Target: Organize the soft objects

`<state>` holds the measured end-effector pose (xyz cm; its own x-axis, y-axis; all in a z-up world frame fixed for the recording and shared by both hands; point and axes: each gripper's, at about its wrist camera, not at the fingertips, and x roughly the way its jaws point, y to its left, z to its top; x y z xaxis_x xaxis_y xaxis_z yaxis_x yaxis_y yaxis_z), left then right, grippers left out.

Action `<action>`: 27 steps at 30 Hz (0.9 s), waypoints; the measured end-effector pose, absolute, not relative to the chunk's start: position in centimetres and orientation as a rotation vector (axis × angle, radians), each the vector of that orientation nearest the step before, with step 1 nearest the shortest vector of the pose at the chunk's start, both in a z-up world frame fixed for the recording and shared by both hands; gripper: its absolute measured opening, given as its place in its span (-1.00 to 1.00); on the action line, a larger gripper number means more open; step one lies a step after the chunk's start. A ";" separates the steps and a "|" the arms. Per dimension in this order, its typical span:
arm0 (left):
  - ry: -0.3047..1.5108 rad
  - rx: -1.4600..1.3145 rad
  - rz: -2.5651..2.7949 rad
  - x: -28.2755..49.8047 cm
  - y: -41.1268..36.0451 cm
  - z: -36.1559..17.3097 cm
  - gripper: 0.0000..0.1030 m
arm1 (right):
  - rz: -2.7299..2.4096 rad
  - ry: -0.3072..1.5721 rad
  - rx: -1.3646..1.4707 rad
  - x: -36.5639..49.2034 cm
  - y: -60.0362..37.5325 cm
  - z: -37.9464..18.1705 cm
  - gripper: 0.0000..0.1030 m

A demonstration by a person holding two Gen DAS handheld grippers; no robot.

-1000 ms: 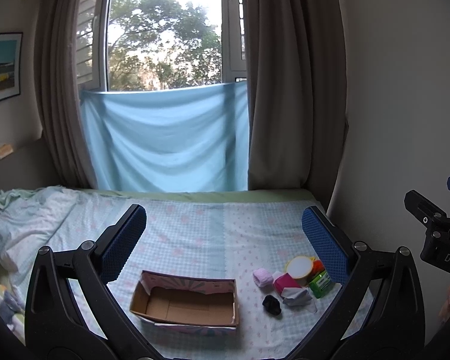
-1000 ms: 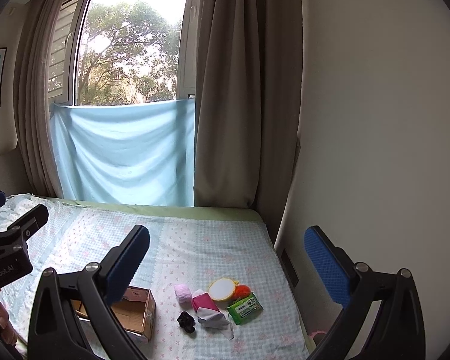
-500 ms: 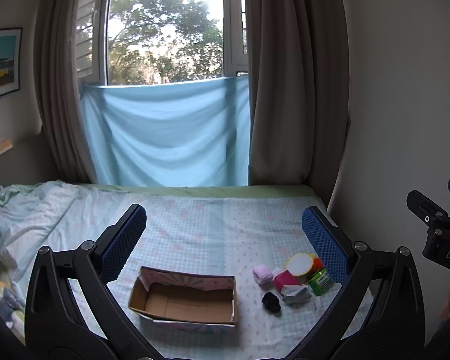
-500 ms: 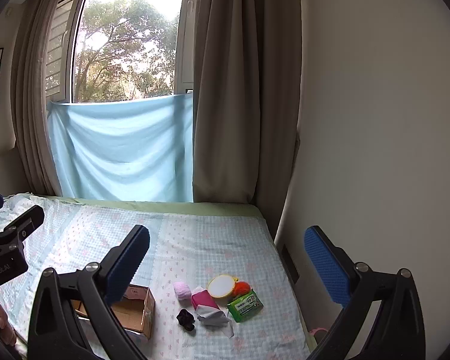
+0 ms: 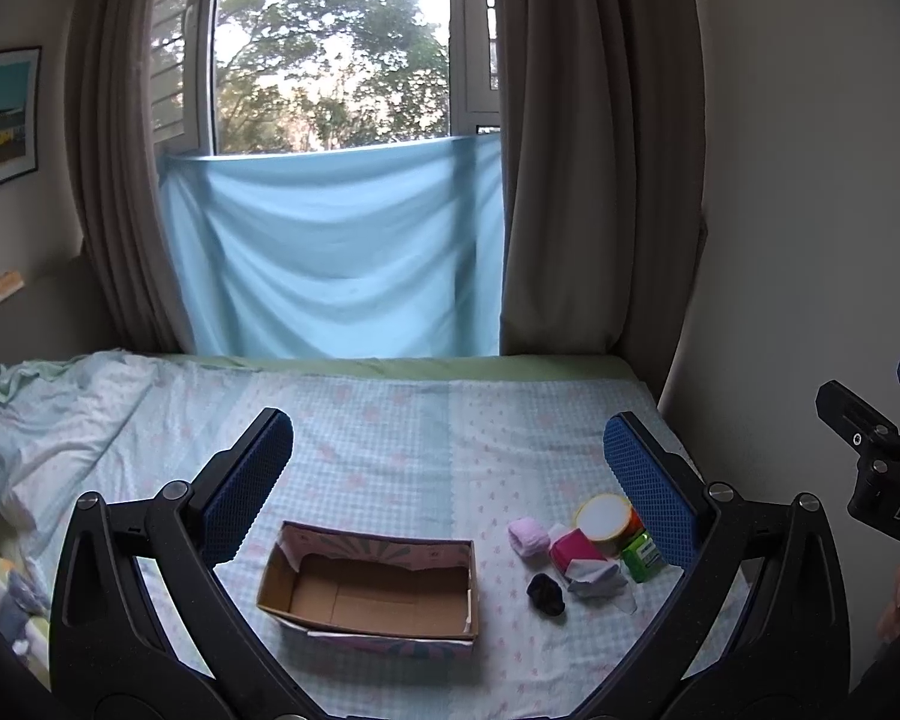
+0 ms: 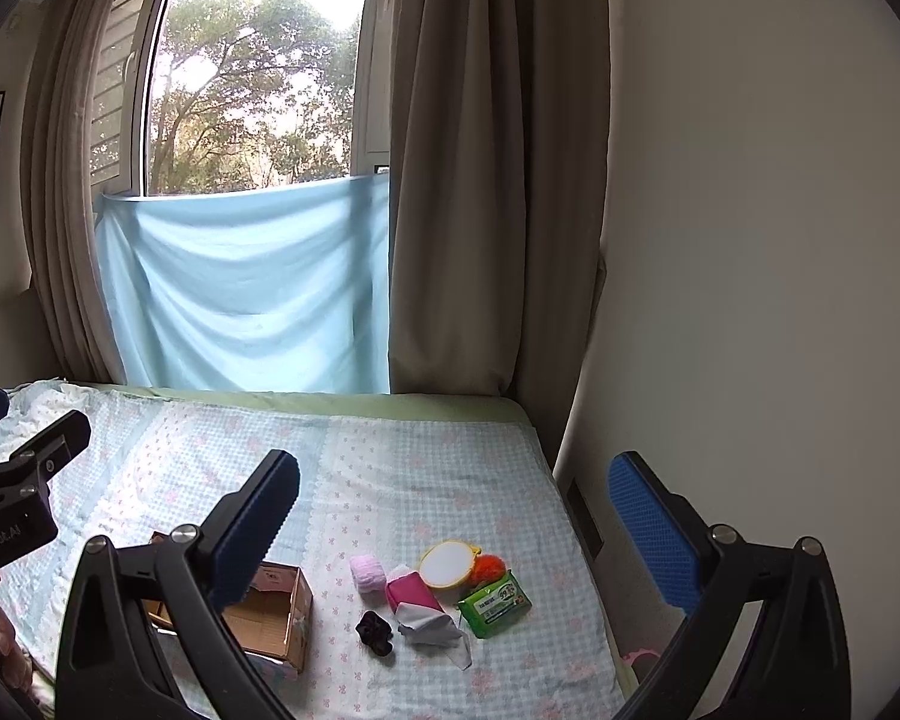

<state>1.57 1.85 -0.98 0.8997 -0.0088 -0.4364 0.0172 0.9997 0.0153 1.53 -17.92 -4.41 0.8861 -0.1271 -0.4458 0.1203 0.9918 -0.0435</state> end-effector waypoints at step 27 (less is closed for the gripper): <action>0.504 0.011 -0.023 4.2 2.4 -1.8 1.00 | -0.118 0.502 -0.015 3.6 -17.6 -5.1 0.99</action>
<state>4.16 2.42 -1.81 0.8755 -0.0198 -0.4829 0.0252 0.9997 0.0048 3.57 -17.57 -5.05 0.8697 -0.1169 -0.4795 0.1096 0.9930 -0.0433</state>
